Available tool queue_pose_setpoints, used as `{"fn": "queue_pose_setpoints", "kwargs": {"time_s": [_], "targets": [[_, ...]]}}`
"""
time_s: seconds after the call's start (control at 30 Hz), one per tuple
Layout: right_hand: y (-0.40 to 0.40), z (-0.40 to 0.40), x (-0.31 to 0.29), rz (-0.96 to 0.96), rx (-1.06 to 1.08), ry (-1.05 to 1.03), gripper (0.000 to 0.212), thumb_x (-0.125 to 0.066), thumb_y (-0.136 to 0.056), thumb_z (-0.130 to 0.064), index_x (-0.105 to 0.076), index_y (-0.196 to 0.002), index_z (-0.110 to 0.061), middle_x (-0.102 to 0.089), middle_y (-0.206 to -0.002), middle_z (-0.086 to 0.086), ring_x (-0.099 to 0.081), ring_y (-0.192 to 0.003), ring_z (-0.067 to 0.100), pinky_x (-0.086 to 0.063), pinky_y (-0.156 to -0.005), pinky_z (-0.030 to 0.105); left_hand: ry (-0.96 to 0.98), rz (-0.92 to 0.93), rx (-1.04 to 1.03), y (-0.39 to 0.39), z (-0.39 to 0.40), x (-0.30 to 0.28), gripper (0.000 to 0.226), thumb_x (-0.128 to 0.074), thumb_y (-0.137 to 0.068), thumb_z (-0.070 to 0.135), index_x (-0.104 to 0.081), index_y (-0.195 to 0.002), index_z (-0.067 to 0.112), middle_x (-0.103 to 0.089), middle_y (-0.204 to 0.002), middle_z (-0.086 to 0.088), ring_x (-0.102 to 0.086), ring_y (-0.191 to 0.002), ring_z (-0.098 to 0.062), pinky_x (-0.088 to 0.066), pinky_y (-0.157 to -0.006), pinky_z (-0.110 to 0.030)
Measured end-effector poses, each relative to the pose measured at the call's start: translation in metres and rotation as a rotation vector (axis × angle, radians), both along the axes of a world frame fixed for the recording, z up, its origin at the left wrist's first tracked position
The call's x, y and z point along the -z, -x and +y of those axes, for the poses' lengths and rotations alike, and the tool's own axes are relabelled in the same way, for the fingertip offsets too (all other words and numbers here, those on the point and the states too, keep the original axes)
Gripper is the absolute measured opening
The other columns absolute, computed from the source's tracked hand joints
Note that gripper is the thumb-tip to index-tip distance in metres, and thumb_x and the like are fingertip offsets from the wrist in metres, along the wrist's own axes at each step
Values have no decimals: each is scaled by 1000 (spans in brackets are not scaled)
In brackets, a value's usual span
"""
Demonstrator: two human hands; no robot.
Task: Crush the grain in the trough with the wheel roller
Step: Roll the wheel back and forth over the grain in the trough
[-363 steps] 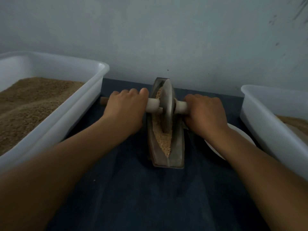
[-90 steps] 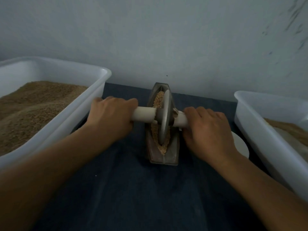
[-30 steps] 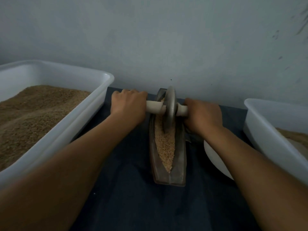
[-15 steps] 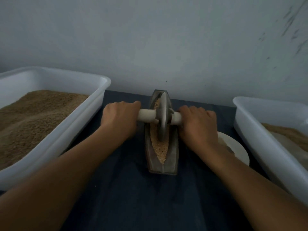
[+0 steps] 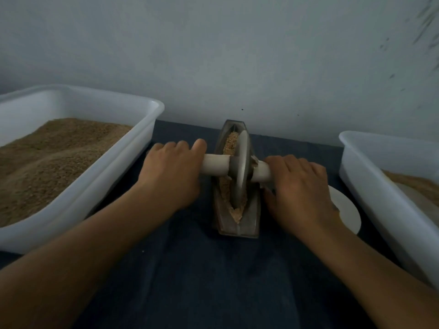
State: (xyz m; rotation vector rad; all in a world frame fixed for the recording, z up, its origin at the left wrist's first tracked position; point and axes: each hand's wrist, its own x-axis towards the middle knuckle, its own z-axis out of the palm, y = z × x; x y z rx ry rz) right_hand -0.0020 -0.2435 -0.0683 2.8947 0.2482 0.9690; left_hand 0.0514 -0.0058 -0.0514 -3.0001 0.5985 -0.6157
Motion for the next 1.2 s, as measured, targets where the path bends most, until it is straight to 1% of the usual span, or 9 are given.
{"fn": "queue_pose_setpoints", "kwargs": {"time_s": [0.13, 0.27, 0.4, 0.53, 0.73, 0.9, 1.0, 1.13, 1.2], "targets": [[-39, -6, 5, -6, 37, -3, 27, -75, -77, -29, -57, -95, -20, -59, -84, -1, -55, -74, 24, -24, -68, 33, -4, 46, -49, -30, -12, -2, 52, -75, -77, 41, -41, -114, 25, -60, -105, -3, -59, -94, -25, -43, -81, -40], [-80, -11, 1, 46, 86, 10, 24, -68, -78, -34, -48, -82, -22, -58, -76, -1, -55, -68, 28, -20, -61, 33, -17, 66, -92, -63, -24, -7, 49, -74, -79, 34, -46, -118, 22, -60, -112, -8, -58, -102, -30, -42, -82, -43], [-110, -17, -8, 134, 108, 7, 20, -66, -80, -40, -58, -91, -25, -66, -87, 1, -62, -77, 28, -25, -59, 31, 2, 78, -131, -84, -34, -12, 47, -72, -82, 28, -49, -122, 21, -55, -118, -11, -53, -108, -32, -43, -84, -46], [-124, -20, -15, 245, 115, -36, 22, -64, -83, -43, -60, -99, -31, -67, -97, 1, -63, -88, 28, -33, -61, 31, 11, 74, -153, -91, -37, -17, 45, -70, -83, 27, -50, -122, 20, -53, -119, -13, -52, -109, -33, -45, -85, -48], [-102, -19, -8, 200, 86, -19, 22, -64, -81, -41, -58, -99, -28, -67, -94, 0, -63, -87, 28, -29, -64, 32, -31, 72, -174, -74, -34, -13, 38, -69, -84, 34, -52, -115, 21, -63, -101, -6, -61, -91, -27, -42, -67, -38], [-64, -11, -3, 107, 45, 29, 25, -66, -79, -40, -57, -98, -27, -65, -88, -3, -62, -80, 27, -30, -65, 33, -41, 55, -165, -41, -24, -7, 38, -69, -83, 41, -47, -107, 22, -60, -92, -2, -60, -82, -23, -43, -63, -36], [-39, -7, -3, 62, 28, 28, 27, -69, -78, -35, -60, -101, -25, -62, -85, -3, -59, -77, 25, -24, -67, 33, -20, 3, -139, -20, -19, -2, 38, -69, -82, 44, -41, -100, 24, -56, -86, 1, -52, -71, -18, -40, -63, -34], [-10, -3, -7, 30, -1, 40, 33, -70, -77, -33, -62, -107, -22, -62, -87, -1, -58, -78, 24, -25, -70, 33, 17, -85, -94, 2, -10, 3, 43, -69, -80, 43, -32, -91, 26, -58, -87, 3, -41, -67, -14, -33, -63, -33], [-1, -3, -9, 16, -14, 36, 33, -70, -78, -32, -63, -107, -20, -63, -88, 0, -58, -79, 25, -28, -70, 34, 38, -104, -69, 9, -6, 5, 46, -70, -79, 42, -28, -90, 27, -52, -83, 5, -39, -68, -12, -32, -64, -32]]}}
